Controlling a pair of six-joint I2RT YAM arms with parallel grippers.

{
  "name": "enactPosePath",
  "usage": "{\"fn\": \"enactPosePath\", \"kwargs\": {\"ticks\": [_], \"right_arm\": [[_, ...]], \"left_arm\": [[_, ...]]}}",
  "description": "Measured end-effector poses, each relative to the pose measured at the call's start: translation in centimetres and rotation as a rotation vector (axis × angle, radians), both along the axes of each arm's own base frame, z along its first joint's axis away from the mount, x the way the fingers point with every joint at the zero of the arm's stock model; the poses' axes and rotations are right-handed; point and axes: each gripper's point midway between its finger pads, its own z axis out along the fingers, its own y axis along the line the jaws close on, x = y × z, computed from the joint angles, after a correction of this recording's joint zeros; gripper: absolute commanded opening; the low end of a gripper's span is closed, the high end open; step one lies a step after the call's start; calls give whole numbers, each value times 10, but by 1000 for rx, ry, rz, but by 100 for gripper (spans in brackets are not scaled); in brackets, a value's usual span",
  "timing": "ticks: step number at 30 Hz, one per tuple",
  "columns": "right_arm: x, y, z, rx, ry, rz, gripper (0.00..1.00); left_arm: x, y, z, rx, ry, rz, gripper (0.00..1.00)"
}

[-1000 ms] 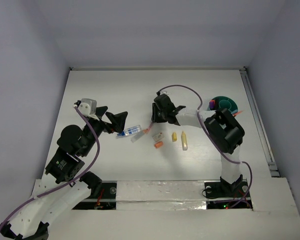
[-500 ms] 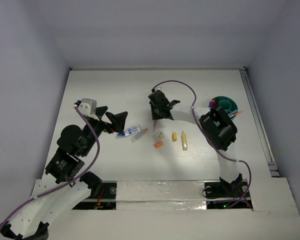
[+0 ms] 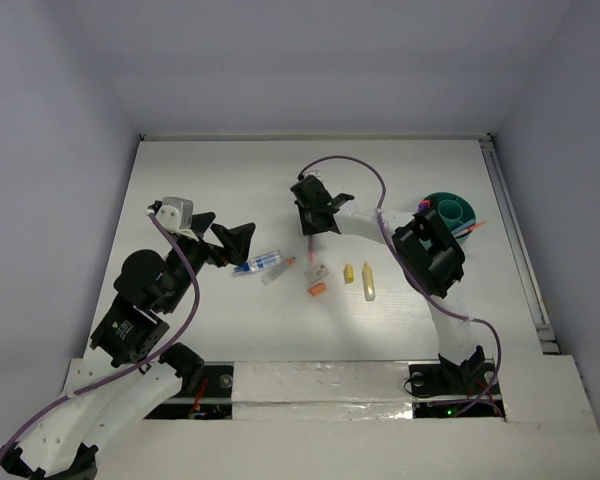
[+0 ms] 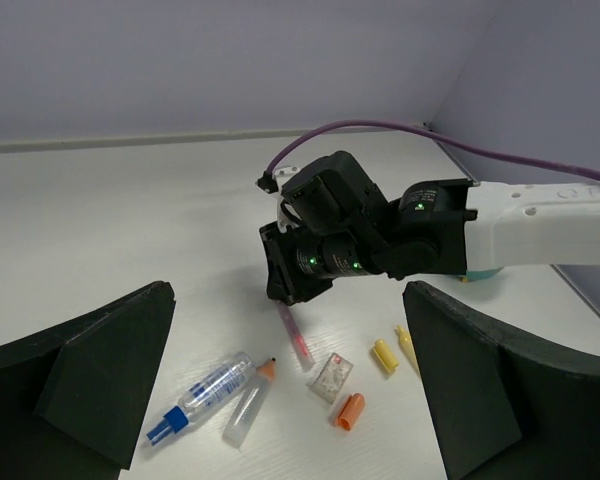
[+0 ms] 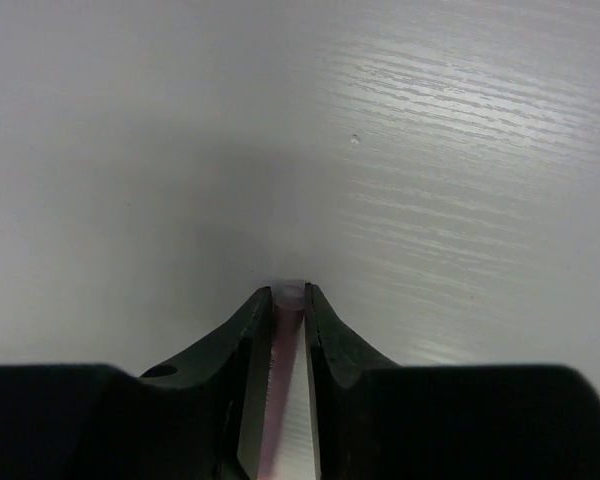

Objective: Sort the stationery into containers
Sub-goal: Pick up the pen from the center of the board.

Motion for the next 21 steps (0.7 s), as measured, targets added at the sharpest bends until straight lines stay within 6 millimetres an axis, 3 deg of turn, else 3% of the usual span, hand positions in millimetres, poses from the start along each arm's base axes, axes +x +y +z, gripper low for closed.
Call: {"fn": "enactPosePath", "kwargs": {"ticks": [7, 16, 19, 21], "right_arm": [[0, -2, 0, -13, 4, 1, 0], [7, 7, 7, 70, -55, -27, 0], [4, 1, 27, 127, -132, -33, 0], [1, -6, 60, 178, -217, -39, 0]], "left_arm": [[0, 0, 0, 0, 0, 0, 99], [0, 0, 0, 0, 0, 1, 99], [0, 0, 0, 0, 0, 1, 99], [0, 0, 0, 0, 0, 2, 99]]}}
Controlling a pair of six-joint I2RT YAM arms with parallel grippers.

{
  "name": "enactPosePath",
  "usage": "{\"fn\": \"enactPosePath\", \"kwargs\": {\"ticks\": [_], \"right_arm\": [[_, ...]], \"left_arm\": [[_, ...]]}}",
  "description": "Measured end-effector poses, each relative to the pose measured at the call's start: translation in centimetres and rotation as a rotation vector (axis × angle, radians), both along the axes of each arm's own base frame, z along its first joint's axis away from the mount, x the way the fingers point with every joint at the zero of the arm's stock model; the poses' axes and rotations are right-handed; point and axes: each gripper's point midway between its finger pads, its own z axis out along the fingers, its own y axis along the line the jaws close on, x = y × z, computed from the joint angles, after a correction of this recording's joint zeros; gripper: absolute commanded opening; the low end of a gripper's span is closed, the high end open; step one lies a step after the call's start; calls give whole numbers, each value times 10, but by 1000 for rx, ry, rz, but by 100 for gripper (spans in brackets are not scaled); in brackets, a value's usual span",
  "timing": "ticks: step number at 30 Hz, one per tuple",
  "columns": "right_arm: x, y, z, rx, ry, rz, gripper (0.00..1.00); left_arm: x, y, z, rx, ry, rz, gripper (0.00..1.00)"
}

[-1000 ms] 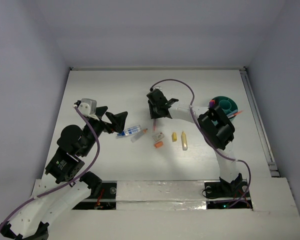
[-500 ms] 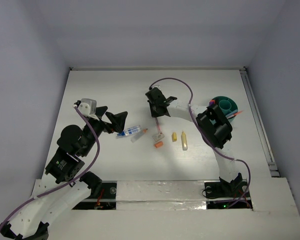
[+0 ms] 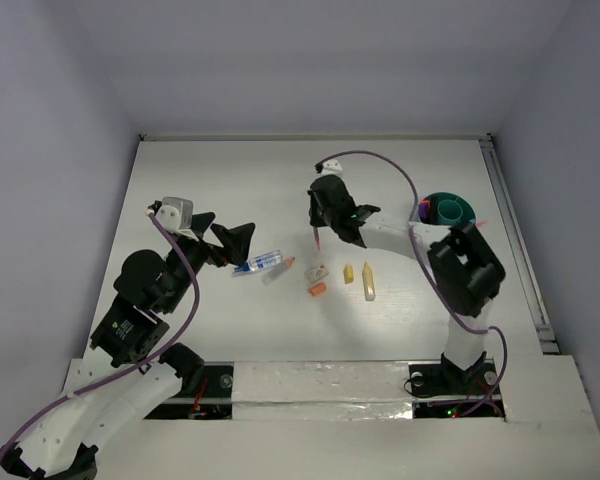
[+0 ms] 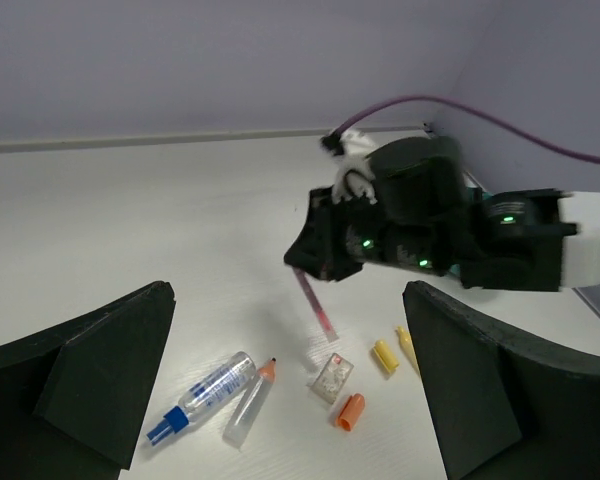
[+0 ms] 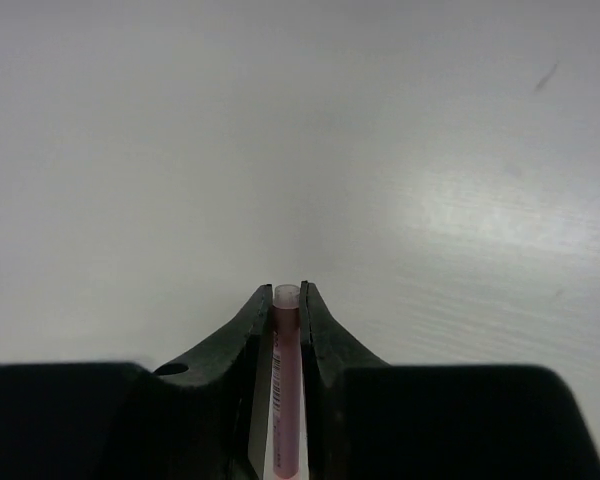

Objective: Sort the stationery into containers
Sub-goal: Pick up the pen from the center of the board, then place the pen in the storage box.

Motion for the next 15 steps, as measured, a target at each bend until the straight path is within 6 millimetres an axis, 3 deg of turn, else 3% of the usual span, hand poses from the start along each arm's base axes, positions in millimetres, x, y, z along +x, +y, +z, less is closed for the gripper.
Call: {"fn": "enactPosePath", "kwargs": {"ticks": [1, 5, 8, 11, 15], "right_arm": [[0, -2, 18, 26, -42, -4, 0], [1, -25, 123, 153, -310, -69, 0], [-6, -69, 183, 196, -484, -183, 0], [-15, -140, 203, 176, -579, -353, 0], [-34, -262, 190, 87, -617, -654, 0]], "left_arm": [[0, 0, 0, 0, 0, 0, 99], [1, 1, 0, -1, 0, 6, 99], [2, 3, 0, -2, 2, 22, 99], [5, 7, -1, -10, 10, 47, 99], [10, 9, -5, -24, 37, 76, 99]]}}
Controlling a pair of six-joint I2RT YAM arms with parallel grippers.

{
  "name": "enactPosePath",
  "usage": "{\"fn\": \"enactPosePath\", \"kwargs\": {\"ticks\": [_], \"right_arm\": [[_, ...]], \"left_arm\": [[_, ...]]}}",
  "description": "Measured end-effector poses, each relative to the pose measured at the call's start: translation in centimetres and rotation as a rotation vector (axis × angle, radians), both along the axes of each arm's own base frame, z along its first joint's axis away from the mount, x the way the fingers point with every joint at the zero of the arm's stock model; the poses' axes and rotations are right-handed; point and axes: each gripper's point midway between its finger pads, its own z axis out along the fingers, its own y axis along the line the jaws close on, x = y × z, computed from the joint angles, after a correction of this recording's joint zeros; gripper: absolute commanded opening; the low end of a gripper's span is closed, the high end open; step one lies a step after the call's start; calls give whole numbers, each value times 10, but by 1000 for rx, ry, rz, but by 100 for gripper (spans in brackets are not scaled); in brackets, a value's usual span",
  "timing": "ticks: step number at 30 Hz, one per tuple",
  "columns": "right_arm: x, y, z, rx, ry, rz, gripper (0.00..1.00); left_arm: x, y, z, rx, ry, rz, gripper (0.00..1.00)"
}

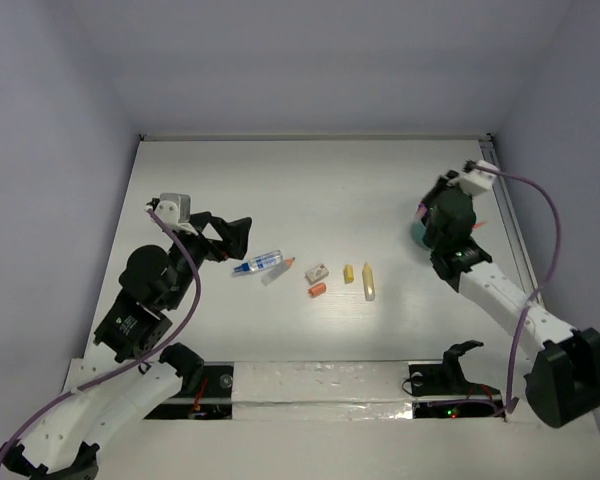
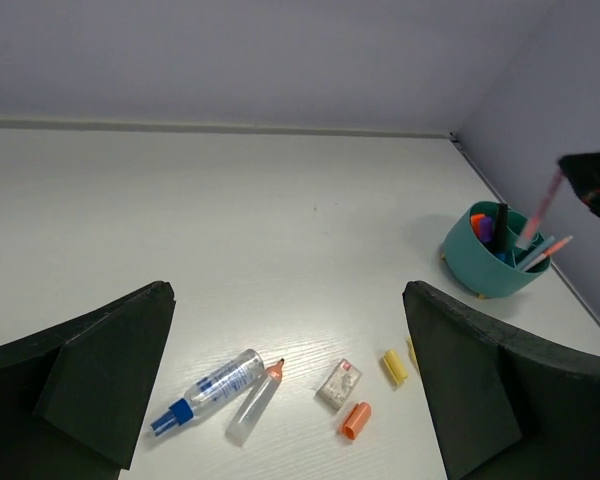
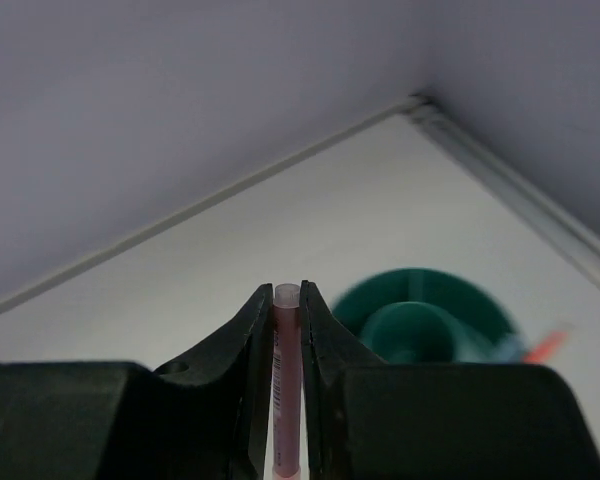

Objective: Sort the stationery into containers
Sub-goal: Place the pen in the storage box.

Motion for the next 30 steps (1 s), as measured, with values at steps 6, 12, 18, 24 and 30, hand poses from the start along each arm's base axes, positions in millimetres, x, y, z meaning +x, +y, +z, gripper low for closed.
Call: {"fn": "enactPosePath", "kwargs": {"ticks": [6, 12, 18, 24, 30], "right_arm": [[-33, -91, -15, -25, -11, -284, 0], [-27, -113, -34, -110, 38, -381, 0], [-14, -123, -59, -210, 116, -434, 0], [-6, -124, -77, -251, 159, -449, 0], [-3, -123, -94, -229, 188, -449, 4]], "left_arm": [[7, 3, -7, -28, 41, 32, 99], [8, 2, -8, -44, 53, 38, 99], [11, 0, -13, -34, 72, 36, 99], [12, -5, -18, -22, 90, 15, 99], [12, -8, -20, -19, 96, 3, 99]]}}
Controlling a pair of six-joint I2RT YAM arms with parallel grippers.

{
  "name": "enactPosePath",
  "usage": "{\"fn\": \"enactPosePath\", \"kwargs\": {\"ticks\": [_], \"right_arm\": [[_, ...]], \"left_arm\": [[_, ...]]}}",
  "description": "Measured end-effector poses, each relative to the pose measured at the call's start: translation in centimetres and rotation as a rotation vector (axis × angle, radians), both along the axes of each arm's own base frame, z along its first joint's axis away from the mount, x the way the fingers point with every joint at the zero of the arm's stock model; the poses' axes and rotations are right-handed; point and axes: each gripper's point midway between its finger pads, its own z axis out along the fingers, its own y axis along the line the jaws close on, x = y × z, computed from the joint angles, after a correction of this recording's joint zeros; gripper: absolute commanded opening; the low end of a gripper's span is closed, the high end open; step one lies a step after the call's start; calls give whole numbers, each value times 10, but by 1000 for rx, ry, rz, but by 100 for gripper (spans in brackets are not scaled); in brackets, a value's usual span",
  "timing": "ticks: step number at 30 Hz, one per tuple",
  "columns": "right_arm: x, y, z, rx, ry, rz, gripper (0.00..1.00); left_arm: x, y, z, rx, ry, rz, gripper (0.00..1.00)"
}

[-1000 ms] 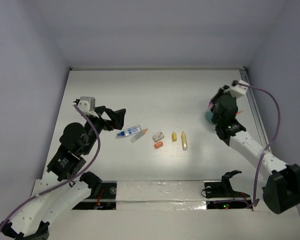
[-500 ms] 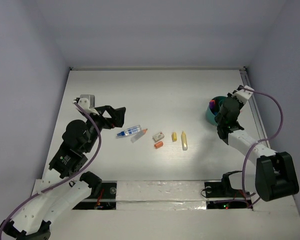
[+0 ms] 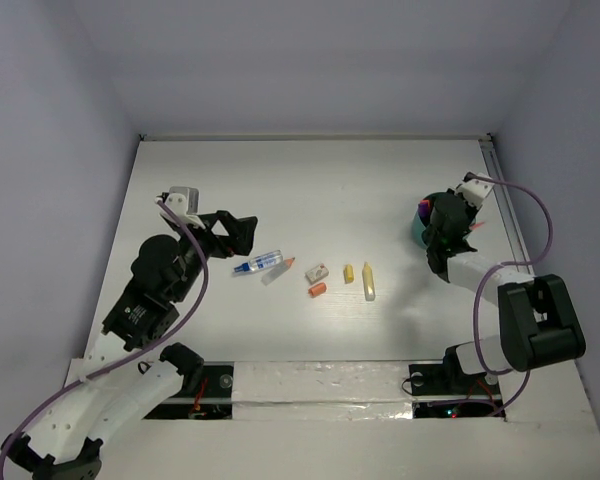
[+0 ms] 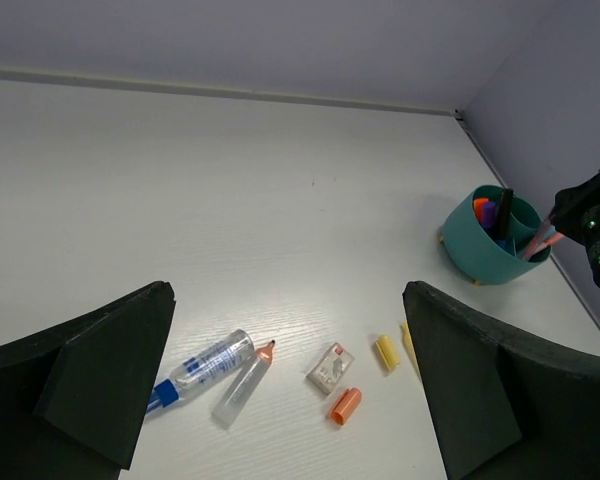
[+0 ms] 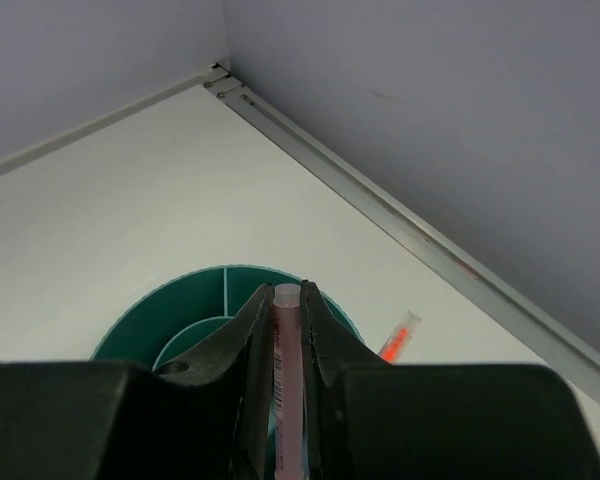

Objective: Sort the stationery into containers
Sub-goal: Place the pen in the storage box, then pick up the stationery from the center of the board.

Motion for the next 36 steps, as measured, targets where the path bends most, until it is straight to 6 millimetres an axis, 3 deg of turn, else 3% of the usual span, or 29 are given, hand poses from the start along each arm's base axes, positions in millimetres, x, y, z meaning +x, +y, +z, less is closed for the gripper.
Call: {"fn": "enactPosePath", "kwargs": {"ticks": [1, 6, 8, 14, 26, 31, 36], "right_arm": [[0, 0, -1, 10, -5, -1, 7], [0, 6, -8, 92, -17, 25, 50], [0, 11, -13, 124, -1, 55, 53], [-2, 28, -12, 217, 2, 145, 54], [-13, 80, 27, 369, -78, 419, 55], [-19, 113, 28, 439, -50, 577, 48], [-33, 160, 24, 508, 13, 776, 46]], "left_arm": [[0, -1, -1, 1, 2, -3, 99], [4, -3, -6, 6, 24, -8, 99], [5, -5, -9, 5, 37, -9, 99], [10, -11, -19, -9, 83, -15, 99], [24, -21, -47, -44, 203, 11, 99], [26, -25, -85, -67, 299, 35, 96], [26, -24, -147, -63, 443, 90, 95]]}}
